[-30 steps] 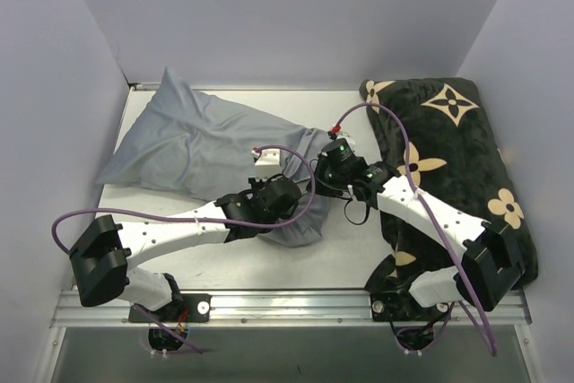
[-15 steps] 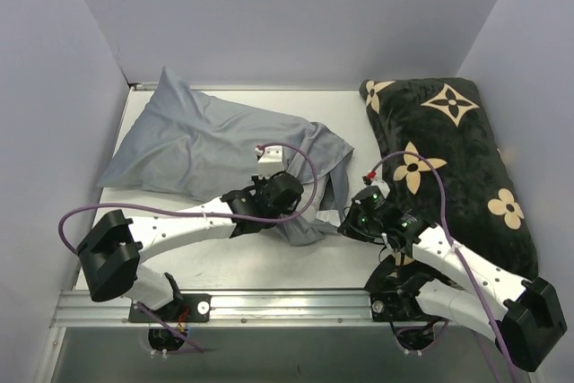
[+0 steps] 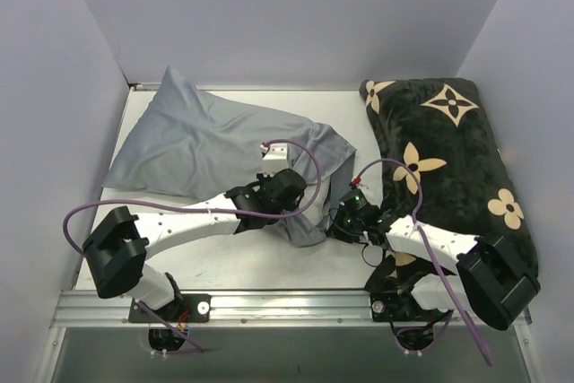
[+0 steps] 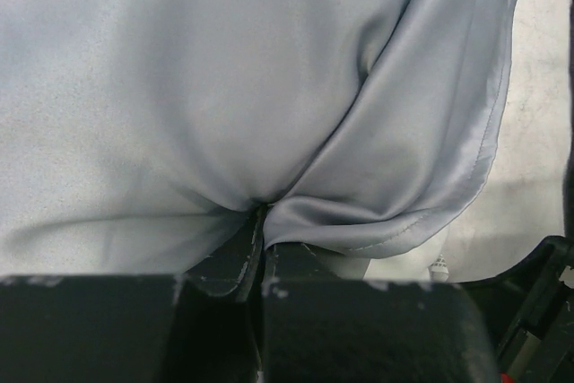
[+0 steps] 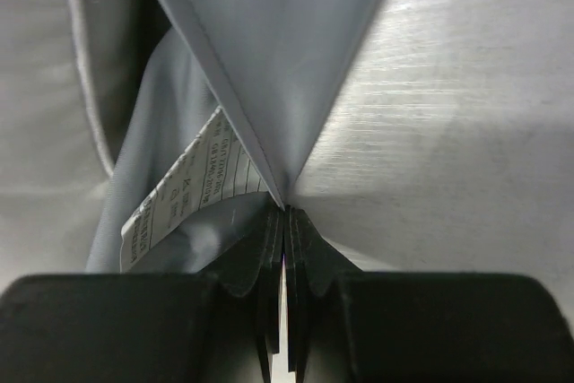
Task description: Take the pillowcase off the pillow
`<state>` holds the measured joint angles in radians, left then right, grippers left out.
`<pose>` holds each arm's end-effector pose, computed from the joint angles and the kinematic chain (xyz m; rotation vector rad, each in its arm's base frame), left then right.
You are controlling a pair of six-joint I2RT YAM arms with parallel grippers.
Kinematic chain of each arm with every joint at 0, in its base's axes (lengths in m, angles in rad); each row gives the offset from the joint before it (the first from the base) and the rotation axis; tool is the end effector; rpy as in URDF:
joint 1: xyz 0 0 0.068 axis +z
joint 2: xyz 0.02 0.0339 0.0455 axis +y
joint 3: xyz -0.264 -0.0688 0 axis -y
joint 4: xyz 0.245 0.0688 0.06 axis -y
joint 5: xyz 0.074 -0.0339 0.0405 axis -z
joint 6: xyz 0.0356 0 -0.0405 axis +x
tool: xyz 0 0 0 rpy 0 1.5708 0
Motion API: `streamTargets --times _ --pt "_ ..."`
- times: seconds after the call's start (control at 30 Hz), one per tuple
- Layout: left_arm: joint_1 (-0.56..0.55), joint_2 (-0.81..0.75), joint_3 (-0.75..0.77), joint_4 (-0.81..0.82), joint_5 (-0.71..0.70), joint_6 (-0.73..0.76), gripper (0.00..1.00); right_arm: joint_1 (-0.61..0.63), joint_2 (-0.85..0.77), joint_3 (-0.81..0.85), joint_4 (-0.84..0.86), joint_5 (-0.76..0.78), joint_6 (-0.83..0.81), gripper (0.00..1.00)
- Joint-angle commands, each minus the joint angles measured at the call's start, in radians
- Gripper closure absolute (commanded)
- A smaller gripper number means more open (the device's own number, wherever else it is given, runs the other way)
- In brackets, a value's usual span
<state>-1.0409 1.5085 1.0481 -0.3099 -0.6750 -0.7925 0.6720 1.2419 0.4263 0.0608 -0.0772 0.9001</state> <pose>0.1823 -0.2673 0.2510 -0.0500 2.1564 -0.2608 0.1752 0.1429 0.1511 0.2421 2.4793 0.8298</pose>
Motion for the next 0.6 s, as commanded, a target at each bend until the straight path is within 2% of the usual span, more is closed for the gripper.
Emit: streamTargets --times 0.0,0.1,0.2,0.33,0.43,0.57 --pt "0.007 0.015 0.032 0.037 0.052 0.016 1.0 0.009 0.019 -0.005 -0.003 -0.024 -0.064 1.0" --pt "0.001 0.01 0.024 0.038 0.066 0.018 1.0 0.012 -0.022 0.031 -0.053 -0.024 -0.09 0.93" --pt "-0.007 0.001 0.012 0.038 0.074 0.022 1.0 0.014 -0.097 0.049 -0.162 -0.001 -0.092 0.81" --pt "-0.008 -0.016 -0.008 0.038 0.086 0.022 1.0 0.015 -0.276 0.057 -0.307 0.033 -0.095 0.66" --pt "-0.01 -0.024 -0.013 0.038 0.089 0.025 1.0 0.015 -0.387 0.092 -0.389 0.06 -0.105 0.62" --pt "-0.011 -0.033 -0.017 0.038 0.092 0.029 1.0 0.017 -0.466 0.144 -0.354 0.074 -0.138 0.55"
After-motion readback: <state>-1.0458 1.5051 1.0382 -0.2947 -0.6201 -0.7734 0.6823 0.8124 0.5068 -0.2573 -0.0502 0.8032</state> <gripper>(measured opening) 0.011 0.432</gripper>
